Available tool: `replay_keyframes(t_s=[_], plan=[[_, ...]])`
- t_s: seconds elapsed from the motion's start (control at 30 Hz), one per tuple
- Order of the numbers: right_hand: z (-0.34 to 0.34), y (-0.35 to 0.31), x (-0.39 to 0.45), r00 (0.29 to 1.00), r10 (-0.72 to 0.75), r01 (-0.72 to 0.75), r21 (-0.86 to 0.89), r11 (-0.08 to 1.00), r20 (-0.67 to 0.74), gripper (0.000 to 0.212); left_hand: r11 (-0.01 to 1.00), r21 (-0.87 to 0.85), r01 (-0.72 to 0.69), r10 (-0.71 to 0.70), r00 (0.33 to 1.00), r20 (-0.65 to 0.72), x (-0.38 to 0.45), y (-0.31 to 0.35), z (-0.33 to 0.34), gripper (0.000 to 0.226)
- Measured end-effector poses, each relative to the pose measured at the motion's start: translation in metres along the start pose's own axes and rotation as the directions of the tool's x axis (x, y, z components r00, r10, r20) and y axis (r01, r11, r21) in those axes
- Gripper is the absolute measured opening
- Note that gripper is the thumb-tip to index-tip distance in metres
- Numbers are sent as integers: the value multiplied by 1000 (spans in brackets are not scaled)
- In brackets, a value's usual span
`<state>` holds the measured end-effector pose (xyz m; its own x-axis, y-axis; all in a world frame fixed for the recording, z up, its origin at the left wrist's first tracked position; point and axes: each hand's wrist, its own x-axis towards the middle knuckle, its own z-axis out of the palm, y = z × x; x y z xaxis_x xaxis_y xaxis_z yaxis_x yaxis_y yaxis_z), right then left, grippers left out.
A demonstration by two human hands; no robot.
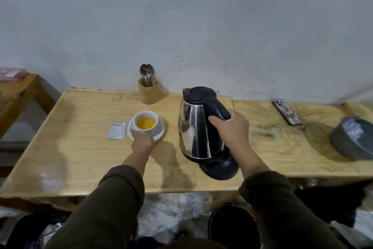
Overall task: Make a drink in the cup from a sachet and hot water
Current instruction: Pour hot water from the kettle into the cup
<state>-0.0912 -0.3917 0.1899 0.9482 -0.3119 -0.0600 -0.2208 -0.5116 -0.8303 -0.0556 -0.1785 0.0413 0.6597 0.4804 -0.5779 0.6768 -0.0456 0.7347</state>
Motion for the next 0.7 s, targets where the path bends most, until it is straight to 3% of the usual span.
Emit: replay_keyframes(t_s=[0.17, 0.3, 0.47, 0.7], plan=[[-9, 23, -19, 979, 94, -60, 183, 981, -180, 10, 999, -49, 4, -6, 999, -46, 2, 0, 4, 69], [-10, 42, -32, 947, 161, -104, 206, 973, -279, 10, 988, -148, 46, -55, 997, -57, -2, 5, 5, 67], [-8, 61, -42, 918, 219, -151, 220, 964, -331, 13, 989, -143, 36, -42, 998, -42, -3, 4, 5, 77], [-6, 70, -50, 900, 231, -151, 232, 961, -369, 14, 987, -154, 43, -52, 997, -54, -6, 5, 9, 74]])
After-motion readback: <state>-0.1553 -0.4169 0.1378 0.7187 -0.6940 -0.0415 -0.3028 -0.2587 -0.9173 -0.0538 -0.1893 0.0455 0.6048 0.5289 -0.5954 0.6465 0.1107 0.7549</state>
